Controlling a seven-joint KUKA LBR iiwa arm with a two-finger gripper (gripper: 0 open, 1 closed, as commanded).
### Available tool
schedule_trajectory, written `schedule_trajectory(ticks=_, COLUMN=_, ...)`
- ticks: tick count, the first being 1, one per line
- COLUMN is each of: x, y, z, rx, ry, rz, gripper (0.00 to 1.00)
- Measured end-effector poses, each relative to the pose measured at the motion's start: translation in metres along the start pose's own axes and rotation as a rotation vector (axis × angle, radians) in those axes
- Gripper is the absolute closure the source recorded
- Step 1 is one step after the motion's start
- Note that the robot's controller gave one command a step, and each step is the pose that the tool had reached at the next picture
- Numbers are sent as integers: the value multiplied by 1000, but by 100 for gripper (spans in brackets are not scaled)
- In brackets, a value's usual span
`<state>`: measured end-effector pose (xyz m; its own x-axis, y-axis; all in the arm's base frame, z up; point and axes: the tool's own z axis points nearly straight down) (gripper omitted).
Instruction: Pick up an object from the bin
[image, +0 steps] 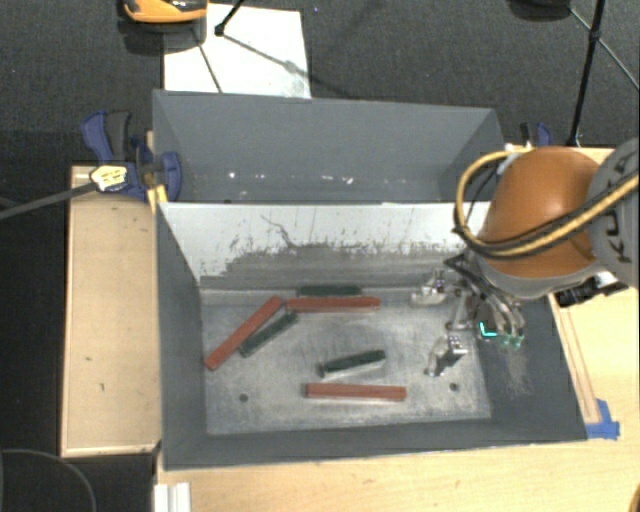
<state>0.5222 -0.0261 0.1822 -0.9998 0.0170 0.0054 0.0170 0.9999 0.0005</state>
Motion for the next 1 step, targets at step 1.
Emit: schedule_trajectory(ticks=1, x=-2, y=0, z=-4, rx=0, ry=-8, rz=-1, gripper=0)
